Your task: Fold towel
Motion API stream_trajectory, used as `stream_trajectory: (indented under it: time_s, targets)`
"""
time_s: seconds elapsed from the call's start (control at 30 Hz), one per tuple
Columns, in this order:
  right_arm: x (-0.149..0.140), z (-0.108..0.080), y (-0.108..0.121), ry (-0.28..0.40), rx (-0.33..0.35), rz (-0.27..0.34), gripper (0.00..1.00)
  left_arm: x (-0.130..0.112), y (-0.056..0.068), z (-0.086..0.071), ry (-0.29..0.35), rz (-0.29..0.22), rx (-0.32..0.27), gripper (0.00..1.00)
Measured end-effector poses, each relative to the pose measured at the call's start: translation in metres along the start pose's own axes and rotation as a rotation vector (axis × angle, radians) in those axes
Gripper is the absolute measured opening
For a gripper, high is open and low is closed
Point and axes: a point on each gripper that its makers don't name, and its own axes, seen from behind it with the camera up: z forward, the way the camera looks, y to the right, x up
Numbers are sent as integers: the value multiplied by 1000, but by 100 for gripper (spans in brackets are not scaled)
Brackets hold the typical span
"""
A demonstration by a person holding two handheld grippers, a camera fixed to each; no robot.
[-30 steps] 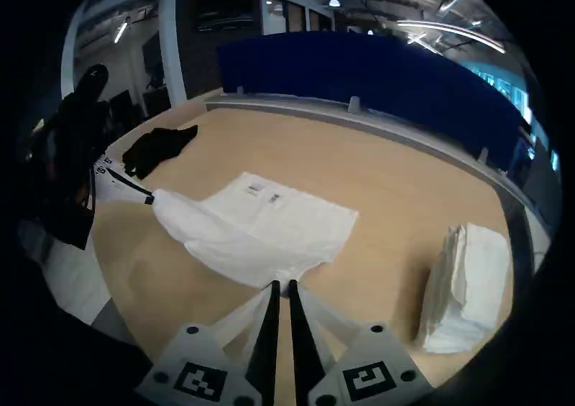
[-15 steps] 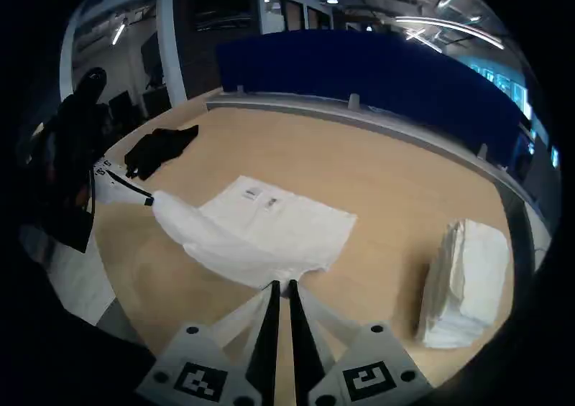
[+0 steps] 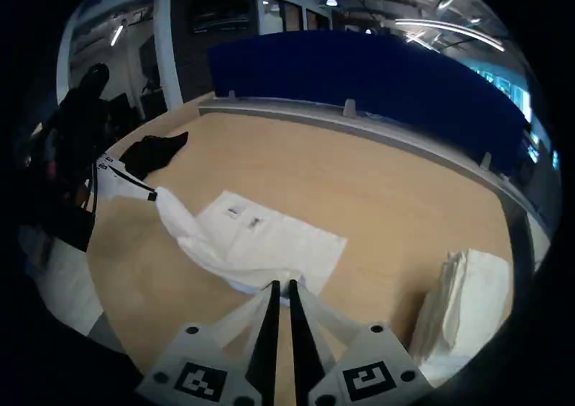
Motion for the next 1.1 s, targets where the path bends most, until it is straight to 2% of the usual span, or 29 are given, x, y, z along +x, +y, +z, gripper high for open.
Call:
stream_trajectory:
  time_s: [0.3,0.67,0.87,1.1]
  targets:
    - [9,30,22,-12,-12,2,9,12,-15,29,-11,-2,9,6]
    - [-1,48,30,-37,-14,19,9,7,-19,48,-31,-17,0,5]
    - [-10,64,35,-54,-19,38,9,6,-26,66,-34,-4,12,6]
    - [-21,83,44,-78,-19,66,9,-2,-30,87,-49,-11,11,6]
